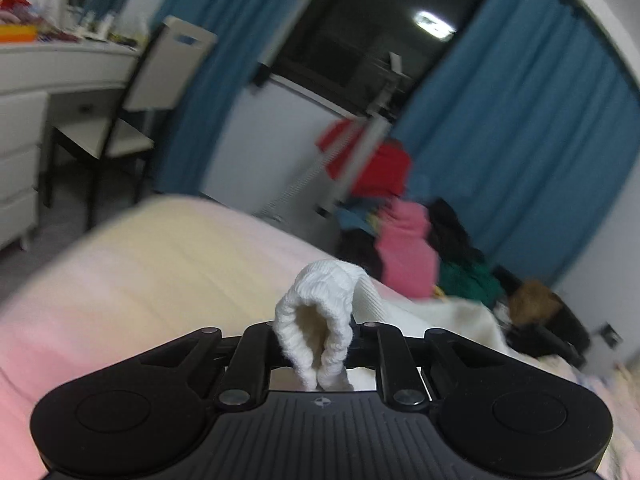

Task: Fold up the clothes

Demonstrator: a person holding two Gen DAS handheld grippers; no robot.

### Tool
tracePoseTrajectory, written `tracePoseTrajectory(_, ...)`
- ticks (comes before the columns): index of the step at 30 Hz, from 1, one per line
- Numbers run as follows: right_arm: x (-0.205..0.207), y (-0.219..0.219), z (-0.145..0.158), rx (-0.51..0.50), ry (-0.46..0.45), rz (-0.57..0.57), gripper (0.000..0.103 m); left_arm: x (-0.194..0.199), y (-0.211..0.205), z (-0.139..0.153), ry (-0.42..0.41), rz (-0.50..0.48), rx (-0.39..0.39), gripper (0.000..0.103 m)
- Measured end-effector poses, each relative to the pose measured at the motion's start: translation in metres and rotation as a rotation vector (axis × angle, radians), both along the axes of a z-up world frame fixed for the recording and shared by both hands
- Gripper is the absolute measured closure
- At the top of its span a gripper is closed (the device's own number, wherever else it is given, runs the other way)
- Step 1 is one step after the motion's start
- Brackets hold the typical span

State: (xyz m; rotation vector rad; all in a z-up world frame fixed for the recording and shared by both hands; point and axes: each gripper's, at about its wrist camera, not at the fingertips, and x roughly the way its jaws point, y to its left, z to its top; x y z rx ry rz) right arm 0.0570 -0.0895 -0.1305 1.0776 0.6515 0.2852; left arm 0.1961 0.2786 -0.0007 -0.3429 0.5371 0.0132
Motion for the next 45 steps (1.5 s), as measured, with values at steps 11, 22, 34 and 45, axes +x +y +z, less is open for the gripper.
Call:
tracePoseTrajectory(11, 0.101, 0.211, -0.009, 0.06, -0.024, 0.304, 0.084, 0.088, 0.137, 0.013, 0.113, 0.213, 0.197, 0.086)
tracePoseTrajectory(22, 0.141, 0.241, -0.011, -0.085, -0.027, 0.465, 0.079, 0.104, 0.151, -0.029, 0.195, 0.234, 0.207, 0.049)
tracePoseTrajectory(34, 0.096, 0.167, 0.038, -0.289, -0.163, 0.419, 0.015, 0.01, 0.056, 0.012, 0.093, 0.115, 0.249, 0.004)
tracePoseTrajectory(45, 0.047, -0.002, 0.107, -0.636, -0.306, 0.186, 0.015, -0.125, -0.128, 0.058, -0.092, -0.097, 0.264, 0.004)
